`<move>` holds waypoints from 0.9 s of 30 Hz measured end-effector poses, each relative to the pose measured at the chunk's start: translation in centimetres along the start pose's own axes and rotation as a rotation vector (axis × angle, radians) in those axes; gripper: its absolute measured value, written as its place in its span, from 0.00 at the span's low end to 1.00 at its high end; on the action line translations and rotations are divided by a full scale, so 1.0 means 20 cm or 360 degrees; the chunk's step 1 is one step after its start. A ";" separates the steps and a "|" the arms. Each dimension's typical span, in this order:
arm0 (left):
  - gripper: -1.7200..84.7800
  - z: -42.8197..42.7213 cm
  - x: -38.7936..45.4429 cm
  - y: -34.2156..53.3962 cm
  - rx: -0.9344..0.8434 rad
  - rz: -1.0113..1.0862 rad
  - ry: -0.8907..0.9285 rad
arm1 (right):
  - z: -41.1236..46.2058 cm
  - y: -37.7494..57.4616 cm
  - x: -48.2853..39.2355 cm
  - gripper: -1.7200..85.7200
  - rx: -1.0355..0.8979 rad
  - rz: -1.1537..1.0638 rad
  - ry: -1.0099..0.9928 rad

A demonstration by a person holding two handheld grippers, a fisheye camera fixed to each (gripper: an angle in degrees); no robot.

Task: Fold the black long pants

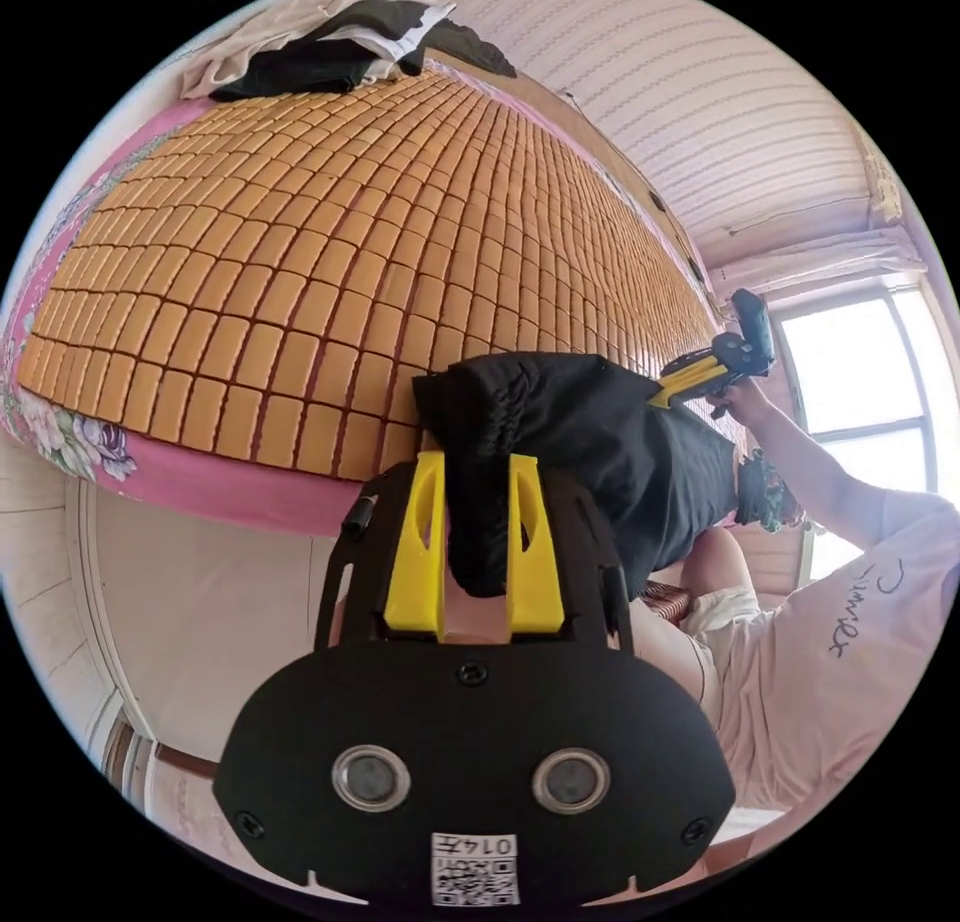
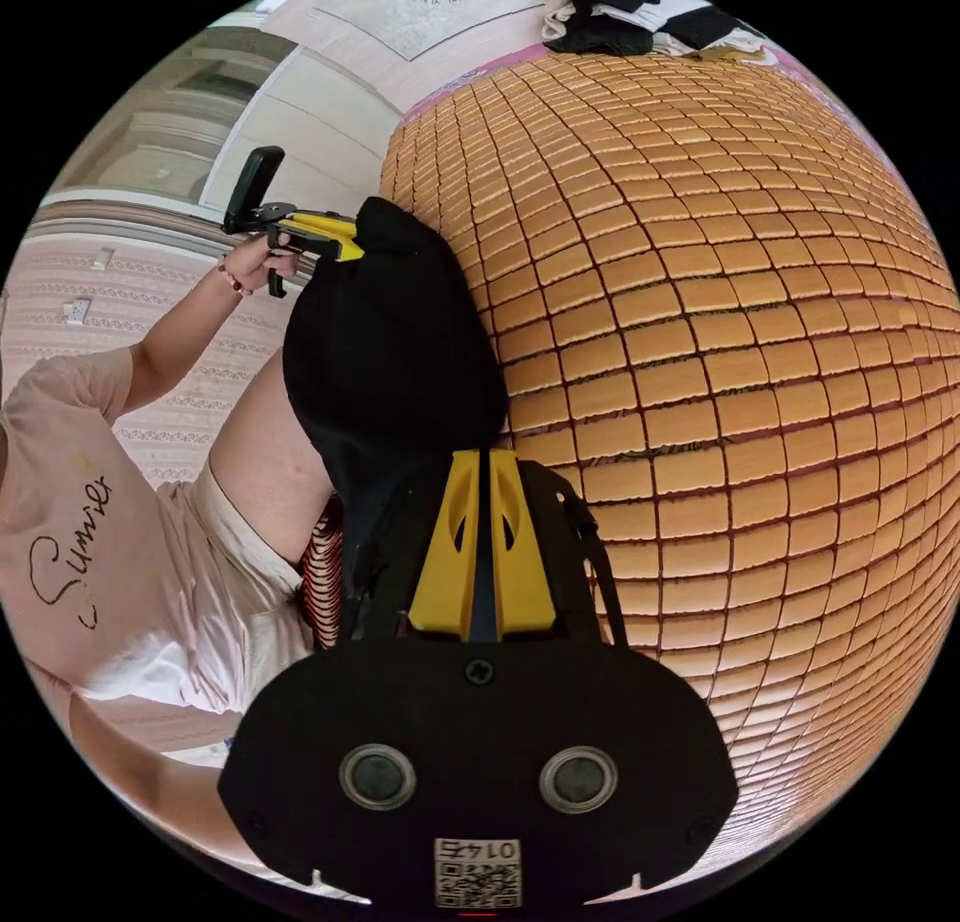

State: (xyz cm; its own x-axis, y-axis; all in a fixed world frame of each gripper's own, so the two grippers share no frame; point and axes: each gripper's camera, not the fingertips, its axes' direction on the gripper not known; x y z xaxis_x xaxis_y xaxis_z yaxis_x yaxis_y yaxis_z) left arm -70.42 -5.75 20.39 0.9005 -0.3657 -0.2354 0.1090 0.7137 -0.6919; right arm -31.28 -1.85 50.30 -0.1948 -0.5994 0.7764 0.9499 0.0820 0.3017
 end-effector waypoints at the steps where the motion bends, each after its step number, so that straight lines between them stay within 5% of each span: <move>1: 0.10 0.01 0.03 0.01 0.0005 0.0027 -0.0020 | -0.01 0.00 -0.01 0.03 0.0005 -0.0005 0.0009; 9: 0.06 -0.07 0.41 -0.17 0.0296 0.0363 -0.0174 | -0.42 0.09 -0.05 0.03 0.0265 0.0078 0.0158; 11: 0.07 0.01 0.50 -0.32 0.0301 0.0444 -0.0448 | -0.47 0.07 0.00 0.03 0.0364 0.0239 0.0175; 16: 0.11 0.30 0.39 -0.49 0.0145 0.0131 -0.0518 | -0.47 0.13 0.03 0.02 0.0376 0.0504 0.0468; 18: 0.12 0.30 0.41 -0.42 0.0208 0.0133 -0.0515 | -0.52 0.32 -0.09 0.02 0.0462 0.0526 0.0574; 23: 0.07 0.37 0.83 -0.04 0.0216 0.0490 -0.1283 | -0.46 0.81 -0.41 0.02 0.0413 0.0725 0.0987; 27: 0.02 0.61 1.20 0.21 0.0235 0.0713 -0.1233 | -0.29 1.06 -0.64 0.02 0.0368 0.0884 0.0885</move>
State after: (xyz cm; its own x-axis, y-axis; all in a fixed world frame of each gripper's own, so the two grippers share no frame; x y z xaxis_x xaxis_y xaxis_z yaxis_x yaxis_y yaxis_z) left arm -43.29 -4.22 20.22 0.8968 0.4309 0.1006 -0.3149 0.7811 -0.5392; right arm -7.18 3.04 43.56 0.4965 -0.7256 0.4764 0.7861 0.6086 0.1077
